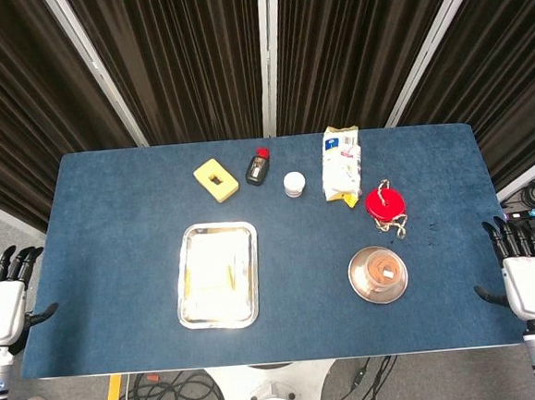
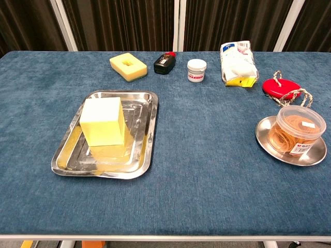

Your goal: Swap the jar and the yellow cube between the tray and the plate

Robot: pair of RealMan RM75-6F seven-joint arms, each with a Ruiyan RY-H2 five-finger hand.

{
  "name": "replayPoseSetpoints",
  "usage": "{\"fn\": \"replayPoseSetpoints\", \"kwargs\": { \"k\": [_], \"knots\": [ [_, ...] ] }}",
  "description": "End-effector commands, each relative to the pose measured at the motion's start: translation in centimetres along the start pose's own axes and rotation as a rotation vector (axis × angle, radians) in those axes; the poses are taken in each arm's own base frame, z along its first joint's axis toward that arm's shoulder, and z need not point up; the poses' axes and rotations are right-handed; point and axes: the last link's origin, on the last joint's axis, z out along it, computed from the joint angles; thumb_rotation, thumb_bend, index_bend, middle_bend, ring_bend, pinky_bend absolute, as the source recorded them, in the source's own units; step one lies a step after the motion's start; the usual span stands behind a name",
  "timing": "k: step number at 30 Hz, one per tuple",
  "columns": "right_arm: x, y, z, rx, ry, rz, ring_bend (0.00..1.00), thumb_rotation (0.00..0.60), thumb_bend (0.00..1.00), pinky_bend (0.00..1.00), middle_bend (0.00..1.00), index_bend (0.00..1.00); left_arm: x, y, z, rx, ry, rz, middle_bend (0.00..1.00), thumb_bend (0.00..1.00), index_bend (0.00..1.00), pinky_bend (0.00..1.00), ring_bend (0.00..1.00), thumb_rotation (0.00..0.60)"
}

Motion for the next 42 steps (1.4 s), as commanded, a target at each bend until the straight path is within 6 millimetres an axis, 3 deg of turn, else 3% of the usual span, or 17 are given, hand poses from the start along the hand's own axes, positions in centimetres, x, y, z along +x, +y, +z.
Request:
{"fn": "replayPoseSetpoints", "kwargs": {
  "k": [1, 11, 25, 33, 38, 42],
  "knots": [
    [0.0, -0.1, 0.0, 0.003, -0.004, -0.001, 0.0, 0.6, 0.0, 0.0, 0.0, 0.0, 0.1, 0.1, 0.1, -0.005, 0.004, 0.0, 0.13, 0.0, 0.15, 0.22, 0.06, 0.6],
    [-0.8, -1.5, 0.4, 0.051, -0.072, -0.027, 0.0, 0.6, 0.0, 0.0, 0.0, 0.0, -0.2, 0.4, 0.2, -0.02, -0.006, -0.009, 0.13, 0.0, 0.15, 0.22, 0.06, 0.6],
    [-5.0, -9.0, 4.0, 0.246, -0.248, -0.103, 0.0, 0.6, 0.0, 0.0, 0.01, 0.0, -0.8, 0.4, 0.2, -0.026, -0.028, -0.016, 0.13, 0.0, 0.15, 0.22, 0.06, 0.6],
    [-6.5, -11.7, 4.9, 0.293, -0.273, -0.129, 0.0, 0.6, 0.0, 0.0, 0.08, 0.0, -0.8, 0.1, 0.0, -0.022, -0.029, -0.022, 0.13, 0.0, 0.15, 0.22, 0.06, 0.6],
    [-6.8, -12.3, 5.1, 0.293, -0.267, -0.147, 0.1, 0.6, 0.03, 0.0, 0.21, 0.0, -0.9, -0.1, -0.1, -0.019, -0.029, -0.025, 0.13, 0.0, 0.15, 0.22, 0.06, 0.6],
    [-7.1, -12.5, 5.3, 0.29, -0.271, -0.149, 0.15, 0.6, 0.06, 0.0, 0.24, 0.03, -0.9, -0.1, -0.1, -0.02, -0.03, -0.027, 0.13, 0.0, 0.15, 0.22, 0.06, 0.6]
  ]
}}
